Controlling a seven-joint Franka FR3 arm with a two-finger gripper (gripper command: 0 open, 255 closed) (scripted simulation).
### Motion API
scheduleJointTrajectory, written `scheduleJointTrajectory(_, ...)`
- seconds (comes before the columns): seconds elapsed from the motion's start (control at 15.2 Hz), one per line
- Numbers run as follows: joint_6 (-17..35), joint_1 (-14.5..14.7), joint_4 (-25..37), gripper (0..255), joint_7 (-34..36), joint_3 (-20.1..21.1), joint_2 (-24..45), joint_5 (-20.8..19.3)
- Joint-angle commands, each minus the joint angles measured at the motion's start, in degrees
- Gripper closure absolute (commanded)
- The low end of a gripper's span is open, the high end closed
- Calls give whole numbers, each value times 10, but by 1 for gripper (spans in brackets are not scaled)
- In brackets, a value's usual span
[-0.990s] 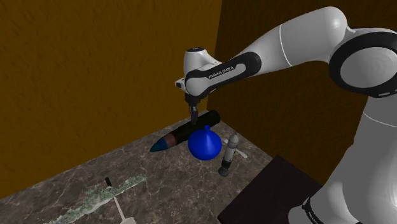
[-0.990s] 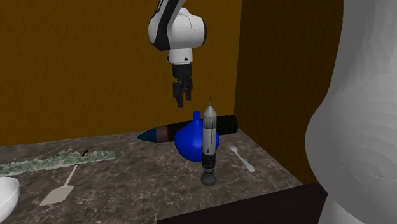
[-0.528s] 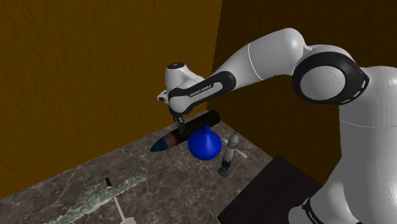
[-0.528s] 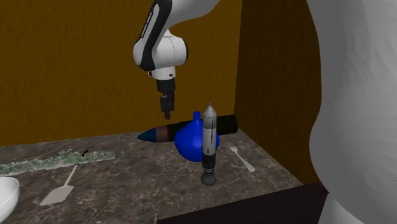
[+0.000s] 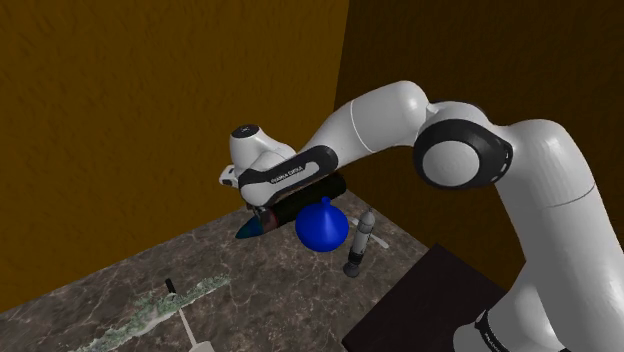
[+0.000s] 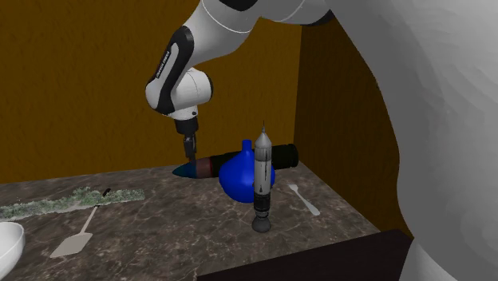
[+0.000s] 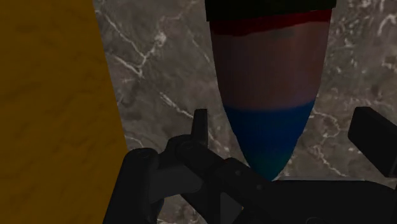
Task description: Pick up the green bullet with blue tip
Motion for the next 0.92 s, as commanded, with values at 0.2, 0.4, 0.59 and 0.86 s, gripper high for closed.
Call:
scheduleJointTrajectory(0.2,17,5,13,0,-1,-1,29,-6)
scheduleJointTrajectory(0.4,32,6,17,0,2,-3,49,-8)
scheduleJointTrajectory(0.59,32,6,17,255,2,-3,49,-8)
scheduleJointTrajectory(0.86,33,6,17,255,1,-3,49,-8)
